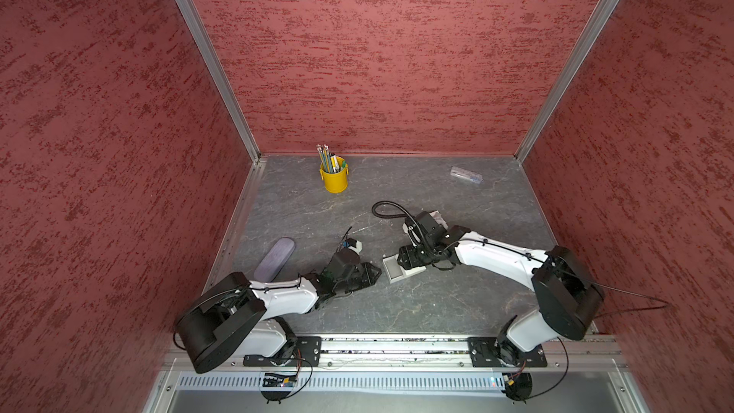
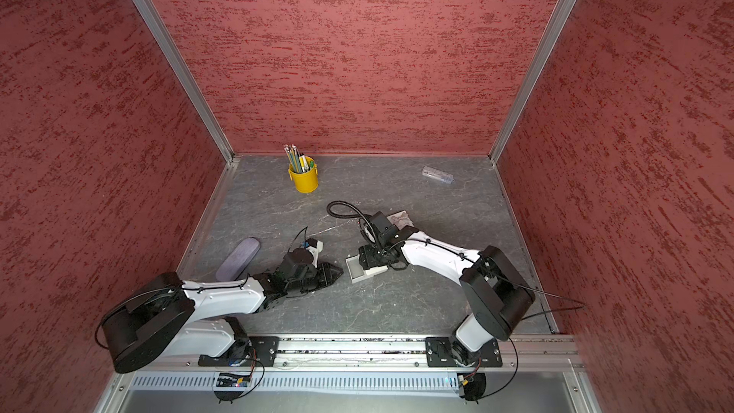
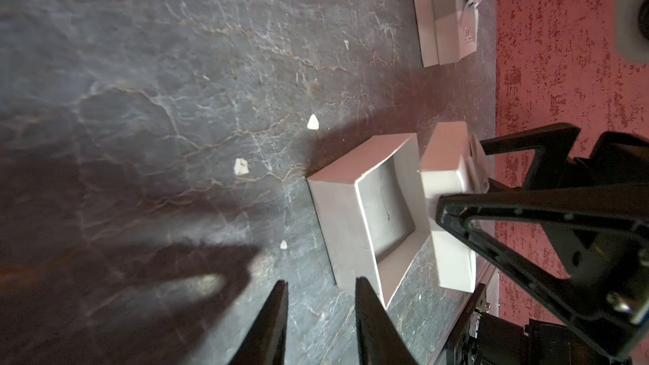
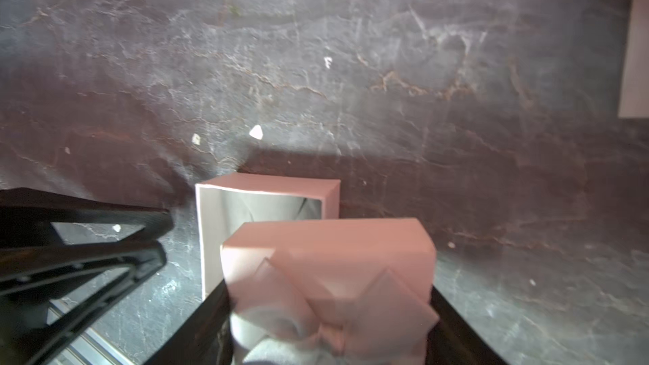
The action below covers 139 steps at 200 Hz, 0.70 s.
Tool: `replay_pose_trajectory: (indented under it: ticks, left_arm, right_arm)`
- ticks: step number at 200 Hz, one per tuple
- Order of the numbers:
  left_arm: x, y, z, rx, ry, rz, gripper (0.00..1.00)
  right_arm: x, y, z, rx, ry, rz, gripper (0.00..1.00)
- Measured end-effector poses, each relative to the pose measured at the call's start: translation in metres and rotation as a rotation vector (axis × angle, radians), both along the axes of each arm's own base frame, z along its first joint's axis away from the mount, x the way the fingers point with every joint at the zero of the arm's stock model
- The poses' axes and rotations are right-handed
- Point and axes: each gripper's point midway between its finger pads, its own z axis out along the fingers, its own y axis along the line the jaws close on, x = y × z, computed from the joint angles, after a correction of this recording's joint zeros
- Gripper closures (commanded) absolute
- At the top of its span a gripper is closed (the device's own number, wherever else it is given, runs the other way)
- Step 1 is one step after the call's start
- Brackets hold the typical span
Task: Take the necklace out of the lift-off lid jewelry box
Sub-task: Close the lid on the jewelry box.
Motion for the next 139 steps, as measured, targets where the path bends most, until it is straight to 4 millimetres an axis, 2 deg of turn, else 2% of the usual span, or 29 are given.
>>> replay_pose_trajectory:
  ticks: [43, 97, 139]
  left_arm:
    - [0.001, -0.008, -0.008, 0.007, 0.019, -0.007, 0.68]
    - [0.010, -0.019, -0.003, -0.018, 0.003, -0.006, 0.68]
    - [0.011, -0.020, -0.002, -0.021, 0.000, -0.006, 0.68]
  right_arm:
    - [0.001, 0.005, 0.002, 0.014, -0.012, 0.007, 0.32]
    - [0.004, 0.009, 0.002, 0.020, -0.010, 0.010, 0.32]
    - [0.001, 0.013, 0.000, 0.023, -0.005, 0.022, 0.32]
